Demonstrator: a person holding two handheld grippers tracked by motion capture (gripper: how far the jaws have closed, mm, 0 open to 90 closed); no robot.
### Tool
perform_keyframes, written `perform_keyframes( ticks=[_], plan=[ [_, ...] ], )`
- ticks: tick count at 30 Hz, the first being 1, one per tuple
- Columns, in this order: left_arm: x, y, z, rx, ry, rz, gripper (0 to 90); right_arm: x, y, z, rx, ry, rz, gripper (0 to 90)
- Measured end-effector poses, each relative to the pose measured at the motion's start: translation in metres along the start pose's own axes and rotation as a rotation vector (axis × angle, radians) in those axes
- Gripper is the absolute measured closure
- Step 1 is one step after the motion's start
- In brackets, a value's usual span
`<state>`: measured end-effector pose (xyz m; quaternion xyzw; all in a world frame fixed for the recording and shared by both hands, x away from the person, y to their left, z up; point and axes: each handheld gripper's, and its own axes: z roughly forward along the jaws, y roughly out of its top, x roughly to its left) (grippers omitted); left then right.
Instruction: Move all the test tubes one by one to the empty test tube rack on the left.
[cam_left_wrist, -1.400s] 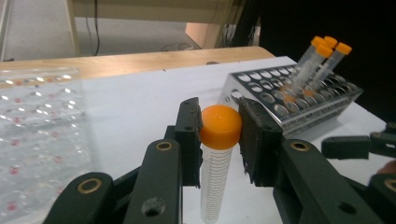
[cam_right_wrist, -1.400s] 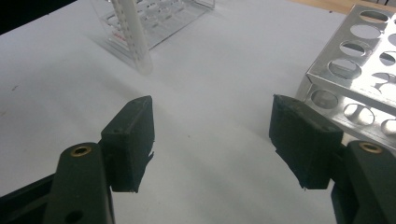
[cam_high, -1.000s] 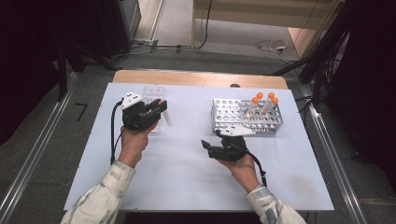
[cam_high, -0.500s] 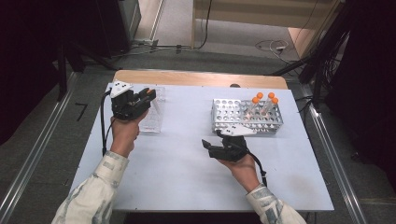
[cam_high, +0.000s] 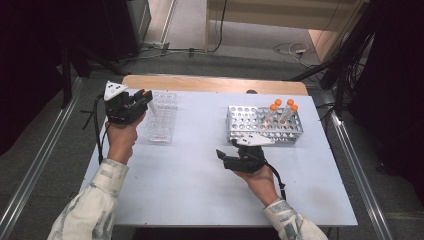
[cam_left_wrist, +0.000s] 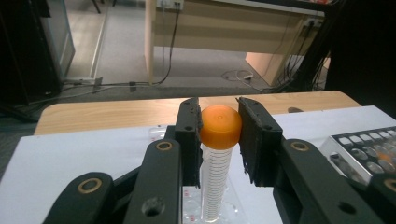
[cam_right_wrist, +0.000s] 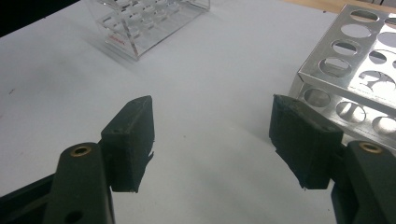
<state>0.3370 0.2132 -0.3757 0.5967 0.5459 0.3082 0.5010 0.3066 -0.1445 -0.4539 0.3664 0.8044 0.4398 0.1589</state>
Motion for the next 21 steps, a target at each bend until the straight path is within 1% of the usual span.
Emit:
perform_keyframes(
  ticks=[4,7,10,15,18,21],
  plan=[
    [0.008,0.000,-0.001,-0.005,0.026,-0.003,70.6,0.000,0.000,0.000,0.001,0.000,-0.001,29.8],
    [0.011,0.000,0.000,0.001,0.044,0.004,70.6,0.000,0.000,0.001,0.001,0.000,-0.002,29.8],
    [0.012,-0.002,0.002,0.009,0.050,0.011,70.6,0.000,0.000,0.001,0.001,0.000,-0.003,29.8],
    [0.009,-0.004,0.007,0.018,0.064,0.034,70.6,0.000,0.000,0.000,0.001,0.000,0.000,29.8],
    [0.009,-0.007,0.009,0.016,0.071,0.038,70.6,0.000,0.000,0.000,0.000,0.000,0.001,29.8],
    [0.010,-0.012,0.012,0.024,0.070,0.036,70.5,0.000,0.000,0.000,0.001,-0.001,0.000,29.8]
  ],
)
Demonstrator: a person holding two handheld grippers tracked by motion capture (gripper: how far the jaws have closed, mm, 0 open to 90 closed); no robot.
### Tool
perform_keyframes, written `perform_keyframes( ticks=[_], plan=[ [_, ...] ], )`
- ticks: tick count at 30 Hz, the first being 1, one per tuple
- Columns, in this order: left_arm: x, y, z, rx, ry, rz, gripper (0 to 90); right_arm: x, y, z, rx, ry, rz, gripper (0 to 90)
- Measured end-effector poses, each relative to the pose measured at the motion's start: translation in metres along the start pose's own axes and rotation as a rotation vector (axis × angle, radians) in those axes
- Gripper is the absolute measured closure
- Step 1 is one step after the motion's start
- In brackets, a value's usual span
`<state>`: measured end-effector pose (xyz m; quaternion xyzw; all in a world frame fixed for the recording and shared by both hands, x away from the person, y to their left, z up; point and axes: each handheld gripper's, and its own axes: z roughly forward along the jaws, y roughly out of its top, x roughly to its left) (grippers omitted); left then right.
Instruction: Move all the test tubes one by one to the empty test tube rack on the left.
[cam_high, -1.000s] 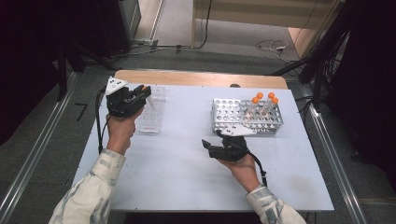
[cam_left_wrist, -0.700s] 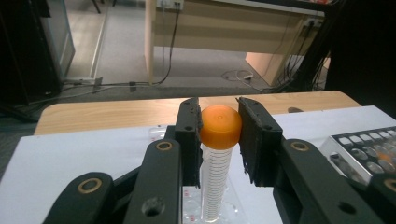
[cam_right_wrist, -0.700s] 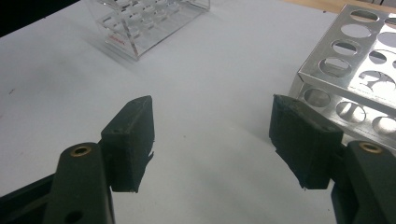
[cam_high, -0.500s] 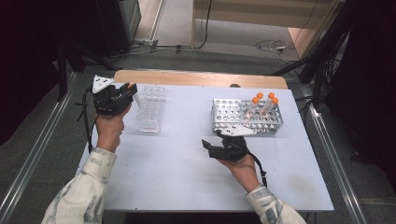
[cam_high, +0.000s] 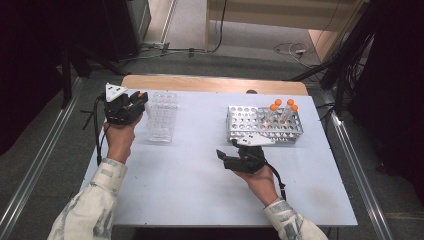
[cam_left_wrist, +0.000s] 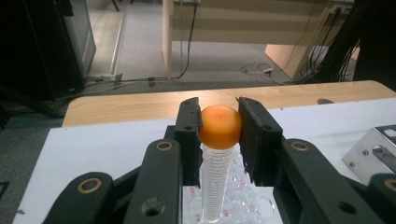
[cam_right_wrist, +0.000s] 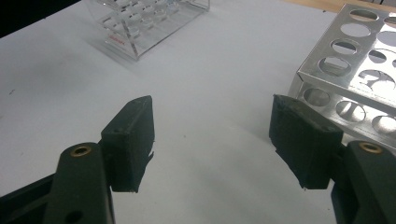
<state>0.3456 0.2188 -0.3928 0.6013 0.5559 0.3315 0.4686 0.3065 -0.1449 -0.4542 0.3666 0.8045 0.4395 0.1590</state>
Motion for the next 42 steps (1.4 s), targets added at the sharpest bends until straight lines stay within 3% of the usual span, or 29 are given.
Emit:
perform_keyframes(
  ticks=[14,20,28,42],
  plan=[
    [-0.005,-0.023,0.010,0.053,0.012,0.038,70.4,0.001,-0.001,0.002,0.006,0.000,-0.004,29.8],
    [-0.010,-0.026,0.013,0.072,0.023,0.077,70.2,0.001,-0.001,0.002,0.009,0.000,-0.003,29.8],
    [-0.009,-0.037,0.017,0.094,0.023,0.061,70.0,0.001,-0.002,0.003,0.011,0.001,-0.003,29.8],
    [-0.007,-0.039,0.018,0.101,0.009,0.033,68.6,0.001,-0.002,0.003,0.011,-0.001,-0.004,29.8]
  ],
)
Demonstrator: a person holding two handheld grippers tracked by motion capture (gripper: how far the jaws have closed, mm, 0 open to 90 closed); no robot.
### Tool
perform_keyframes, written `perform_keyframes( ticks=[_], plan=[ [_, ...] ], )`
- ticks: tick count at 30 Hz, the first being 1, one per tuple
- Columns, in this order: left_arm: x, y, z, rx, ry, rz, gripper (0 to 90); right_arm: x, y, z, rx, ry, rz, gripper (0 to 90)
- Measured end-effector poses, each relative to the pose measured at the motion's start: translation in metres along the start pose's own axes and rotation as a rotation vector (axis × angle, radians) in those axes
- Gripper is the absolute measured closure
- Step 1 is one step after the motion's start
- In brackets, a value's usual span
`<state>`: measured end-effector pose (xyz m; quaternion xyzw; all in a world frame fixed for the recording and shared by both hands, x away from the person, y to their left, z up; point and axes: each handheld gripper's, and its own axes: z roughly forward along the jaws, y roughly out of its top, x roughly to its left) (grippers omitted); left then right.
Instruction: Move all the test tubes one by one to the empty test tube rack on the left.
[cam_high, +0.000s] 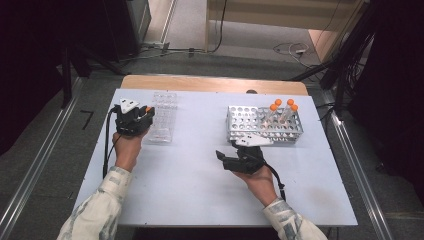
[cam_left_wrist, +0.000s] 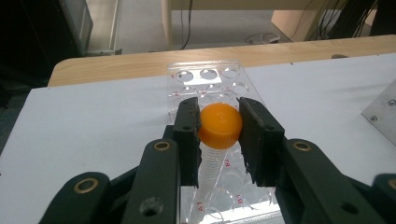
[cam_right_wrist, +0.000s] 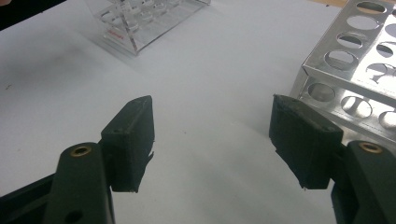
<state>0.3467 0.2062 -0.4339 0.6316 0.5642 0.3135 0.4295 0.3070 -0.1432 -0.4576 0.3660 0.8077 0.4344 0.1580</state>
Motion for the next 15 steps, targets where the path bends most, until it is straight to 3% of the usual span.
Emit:
perform_keyframes(
  ticks=[2,7,15],
  plan=[
    [0.002,0.000,-0.001,0.002,-0.028,-0.018,58.9,0.000,0.000,0.000,-0.001,0.000,0.001,29.8],
    [0.001,0.002,-0.005,-0.014,-0.043,-0.030,49.7,0.000,0.000,0.000,0.000,-0.001,0.000,29.8],
    [-0.006,0.000,-0.020,-0.020,-0.024,-0.043,19.5,-0.003,0.000,-0.001,-0.005,-0.008,0.008,29.8]
  ],
)
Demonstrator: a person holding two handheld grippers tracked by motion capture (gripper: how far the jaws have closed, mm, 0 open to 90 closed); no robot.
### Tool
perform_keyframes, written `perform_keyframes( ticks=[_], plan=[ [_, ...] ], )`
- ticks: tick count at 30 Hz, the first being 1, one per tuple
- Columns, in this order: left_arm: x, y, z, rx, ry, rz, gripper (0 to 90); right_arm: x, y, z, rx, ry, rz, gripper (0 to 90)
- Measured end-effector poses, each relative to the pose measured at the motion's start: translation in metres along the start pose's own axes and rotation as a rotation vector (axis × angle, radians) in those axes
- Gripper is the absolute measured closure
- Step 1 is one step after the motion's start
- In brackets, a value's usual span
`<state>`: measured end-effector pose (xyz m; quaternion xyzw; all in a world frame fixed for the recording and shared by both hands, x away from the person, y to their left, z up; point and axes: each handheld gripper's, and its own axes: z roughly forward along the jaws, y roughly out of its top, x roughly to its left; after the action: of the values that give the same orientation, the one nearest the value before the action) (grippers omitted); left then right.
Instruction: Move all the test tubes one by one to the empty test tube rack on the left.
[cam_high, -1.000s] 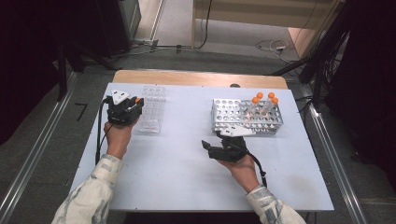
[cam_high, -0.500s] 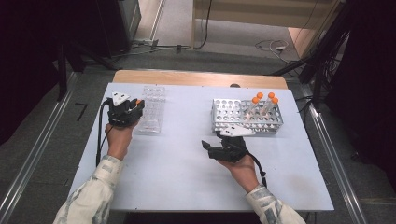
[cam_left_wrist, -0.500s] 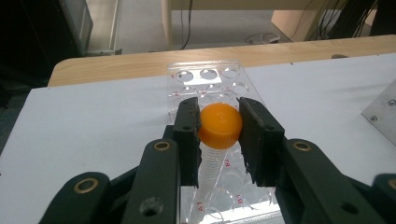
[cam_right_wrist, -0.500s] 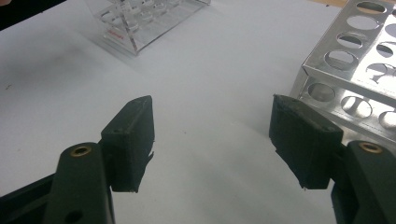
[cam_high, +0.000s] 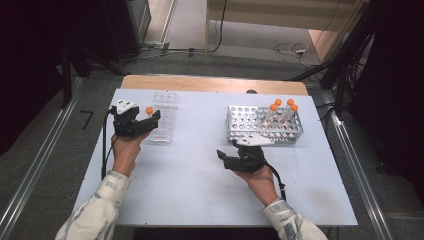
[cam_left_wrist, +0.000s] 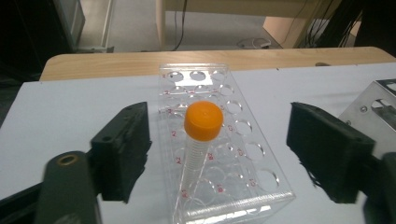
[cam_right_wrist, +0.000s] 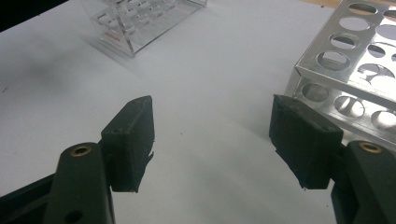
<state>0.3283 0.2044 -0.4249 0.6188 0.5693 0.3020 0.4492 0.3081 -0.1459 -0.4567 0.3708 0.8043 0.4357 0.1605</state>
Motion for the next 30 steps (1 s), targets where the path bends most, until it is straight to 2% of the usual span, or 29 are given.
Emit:
perform_keyframes(
  ticks=[2,6,13,16,17,20,26,30],
  plan=[
    [-0.002,-0.003,-0.007,-0.010,-0.006,-0.007,16.3,-0.001,0.000,-0.001,-0.003,-0.003,0.005,29.9],
    [-0.008,-0.011,-0.022,-0.035,-0.039,-0.030,15.7,-0.004,0.001,-0.002,-0.009,-0.008,0.013,29.9],
    [-0.025,-0.028,-0.044,-0.029,-0.122,0.002,15.3,-0.016,0.005,-0.012,-0.031,-0.045,0.034,30.1],
    [-0.032,-0.040,-0.050,-0.020,-0.155,-0.013,14.0,-0.032,0.009,-0.027,-0.065,-0.094,0.056,30.1],
    [-0.035,-0.045,-0.051,-0.016,-0.162,-0.010,14.0,-0.032,0.009,-0.027,-0.065,-0.094,0.056,30.1],
    [-0.043,-0.055,-0.052,-0.002,-0.172,0.015,14.0,-0.047,0.010,-0.037,-0.087,-0.134,0.084,30.1],
    [-0.049,-0.060,-0.051,0.014,-0.210,0.015,14.0,-0.081,0.010,-0.055,-0.119,-0.241,0.122,30.2],
    [-0.049,-0.061,-0.051,0.015,-0.210,0.019,14.1,-0.106,0.008,-0.063,-0.128,-0.302,0.165,30.4]
  ],
)
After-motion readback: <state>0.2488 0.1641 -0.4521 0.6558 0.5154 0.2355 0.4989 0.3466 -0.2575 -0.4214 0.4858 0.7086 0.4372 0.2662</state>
